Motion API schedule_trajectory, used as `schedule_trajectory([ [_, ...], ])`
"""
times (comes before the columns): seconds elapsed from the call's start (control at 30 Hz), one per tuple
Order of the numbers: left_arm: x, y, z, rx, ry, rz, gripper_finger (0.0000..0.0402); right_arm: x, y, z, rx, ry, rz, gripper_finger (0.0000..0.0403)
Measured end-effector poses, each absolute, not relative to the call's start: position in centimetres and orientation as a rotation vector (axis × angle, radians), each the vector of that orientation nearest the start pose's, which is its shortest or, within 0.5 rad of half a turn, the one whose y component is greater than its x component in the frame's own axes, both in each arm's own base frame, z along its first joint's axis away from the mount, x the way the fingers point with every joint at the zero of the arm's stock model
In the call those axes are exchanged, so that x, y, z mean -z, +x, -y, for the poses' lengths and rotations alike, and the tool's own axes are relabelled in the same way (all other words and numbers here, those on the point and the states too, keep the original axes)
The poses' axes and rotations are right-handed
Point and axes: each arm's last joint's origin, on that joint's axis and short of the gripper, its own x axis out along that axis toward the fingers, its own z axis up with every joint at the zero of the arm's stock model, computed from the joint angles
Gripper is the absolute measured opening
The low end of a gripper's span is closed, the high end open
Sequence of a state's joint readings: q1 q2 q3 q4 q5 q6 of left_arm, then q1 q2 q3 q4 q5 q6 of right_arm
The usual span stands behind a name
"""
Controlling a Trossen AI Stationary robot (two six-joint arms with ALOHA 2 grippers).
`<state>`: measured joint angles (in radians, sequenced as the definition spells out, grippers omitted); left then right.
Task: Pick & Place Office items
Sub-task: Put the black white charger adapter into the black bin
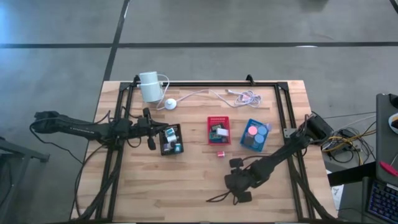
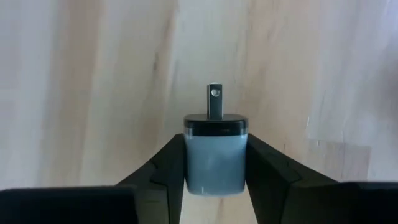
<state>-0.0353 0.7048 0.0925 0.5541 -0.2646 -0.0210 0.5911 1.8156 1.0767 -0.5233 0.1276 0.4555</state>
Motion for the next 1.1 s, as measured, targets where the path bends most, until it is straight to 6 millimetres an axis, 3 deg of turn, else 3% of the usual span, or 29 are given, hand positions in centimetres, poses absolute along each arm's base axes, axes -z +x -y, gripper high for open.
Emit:
schedule_trajectory([
  [0.17,-17.7,15.0,-0.2,-0.23,-0.022,-0.055,0.001,-16.7,28.2,-18.5,-0.17,-0.029,-1.132,0.012],
  [0.33,-17.7,15.0,-0.2,-0.23,-0.022,-0.054,0.001,-20.2,28.1,-18.3,-0.238,-0.04,-0.96,0.012],
  [0.53,-17.7,15.0,-0.2,-0.23,-0.018,-0.055,0.001,-25.2,27.4,-17.0,-0.277,-0.061,-0.724,0.012],
  [0.67,-17.7,15.0,-0.2,-0.23,-0.018,-0.055,0.001,-27.4,26.3,-15.5,-0.3,-0.082,-0.561,0.012],
  [0.87,-17.7,15.0,-0.2,-0.23,-0.017,-0.056,0.001,-28.0,24.1,-12.5,-0.279,-0.058,-0.367,0.012],
  [1.1,-17.7,15.0,-0.2,-0.23,-0.016,-0.058,0.001,-25.8,21.4,-9.4,-0.227,-0.015,-0.269,0.012],
])
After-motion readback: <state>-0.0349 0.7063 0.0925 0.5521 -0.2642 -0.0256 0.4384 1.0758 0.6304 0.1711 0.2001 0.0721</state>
